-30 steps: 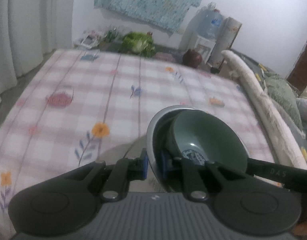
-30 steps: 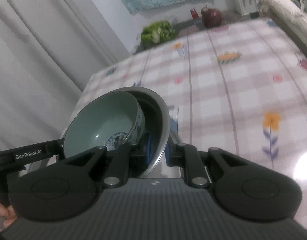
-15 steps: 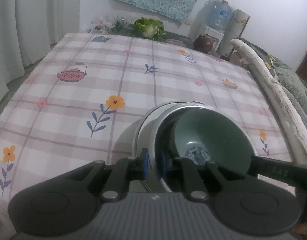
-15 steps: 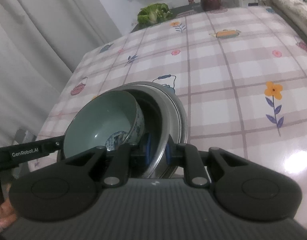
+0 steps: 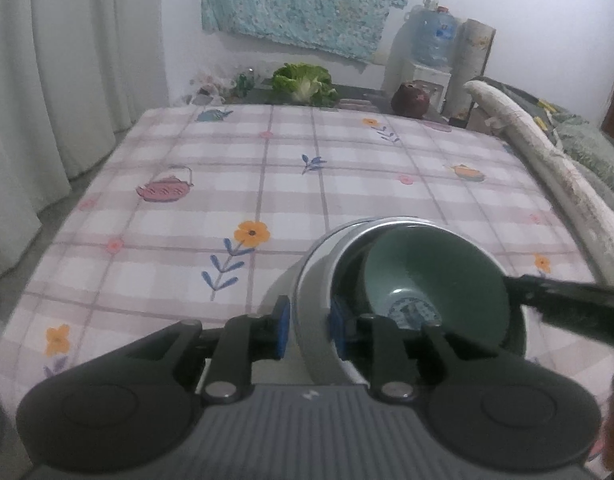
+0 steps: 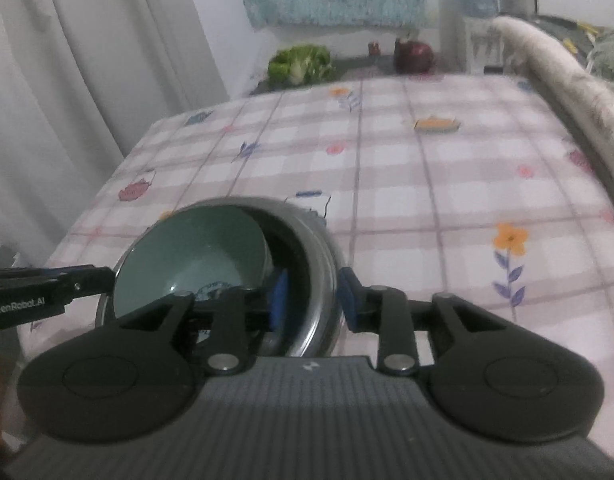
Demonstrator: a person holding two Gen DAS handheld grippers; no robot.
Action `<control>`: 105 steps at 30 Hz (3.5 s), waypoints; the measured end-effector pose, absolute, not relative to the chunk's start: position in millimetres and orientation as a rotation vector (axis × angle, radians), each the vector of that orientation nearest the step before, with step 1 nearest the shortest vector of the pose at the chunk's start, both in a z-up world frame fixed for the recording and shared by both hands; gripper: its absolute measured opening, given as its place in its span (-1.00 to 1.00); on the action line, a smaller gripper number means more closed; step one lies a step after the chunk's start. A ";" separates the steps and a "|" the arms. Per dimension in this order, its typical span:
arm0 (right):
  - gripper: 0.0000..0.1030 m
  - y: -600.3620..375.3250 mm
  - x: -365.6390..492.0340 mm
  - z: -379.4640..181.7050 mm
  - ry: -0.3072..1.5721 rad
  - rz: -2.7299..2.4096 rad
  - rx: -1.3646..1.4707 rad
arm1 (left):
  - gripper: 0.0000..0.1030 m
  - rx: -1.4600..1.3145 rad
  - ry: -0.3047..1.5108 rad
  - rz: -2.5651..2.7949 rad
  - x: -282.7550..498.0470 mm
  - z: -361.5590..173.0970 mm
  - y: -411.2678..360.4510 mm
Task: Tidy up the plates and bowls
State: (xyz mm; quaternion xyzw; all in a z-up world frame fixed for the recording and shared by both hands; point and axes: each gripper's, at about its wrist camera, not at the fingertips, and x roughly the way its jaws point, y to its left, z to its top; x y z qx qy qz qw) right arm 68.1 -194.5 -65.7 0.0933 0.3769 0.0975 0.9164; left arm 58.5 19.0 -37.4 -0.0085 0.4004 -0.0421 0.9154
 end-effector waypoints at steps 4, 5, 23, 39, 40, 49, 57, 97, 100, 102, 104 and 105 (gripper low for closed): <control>-0.09 -209.7 60.2 -62.7 0.770 0.182 0.240 | -0.07 -0.022 0.828 -0.084 55.5 -33.5 22.0; -0.03 -214.9 57.3 -62.6 0.770 0.177 0.255 | 0.00 -0.031 0.834 -0.086 55.2 -33.0 23.8; -0.36 -229.0 63.9 -113.4 0.910 0.276 0.630 | -0.20 -0.227 0.970 -0.157 73.9 -70.0 36.7; -0.39 -258.4 109.3 -102.5 0.869 0.169 0.546 | -0.23 -0.154 0.963 -0.193 133.6 -65.4 -6.9; -0.39 -261.3 113.6 -102.1 0.864 0.164 0.543 | -0.23 -0.148 0.962 -0.196 137.9 -65.2 -9.7; 0.02 -266.8 114.8 -84.0 0.813 0.124 0.439 | 0.34 -0.105 0.927 -0.156 133.6 -55.8 -9.5; 0.66 -252.5 55.1 -51.8 0.730 0.067 0.222 | 0.82 0.036 0.841 -0.076 79.7 -34.5 -4.9; 0.98 -190.9 3.7 -22.7 0.785 -0.001 0.058 | 1.00 -0.008 0.843 -0.002 39.7 1.8 0.7; 0.98 -190.3 3.5 -22.9 0.786 -0.003 0.056 | 1.00 -0.014 0.851 -0.005 40.8 0.6 1.4; 0.98 -190.1 3.4 -22.9 0.787 -0.003 0.056 | 1.00 -0.014 0.851 -0.005 41.0 0.4 1.5; 0.98 -190.0 3.3 -22.9 0.787 -0.003 0.056 | 0.99 -0.013 0.852 -0.006 40.9 0.2 1.4; 0.98 -190.2 3.2 -23.4 0.787 -0.003 0.056 | 0.99 -0.012 0.852 -0.006 40.7 0.0 1.5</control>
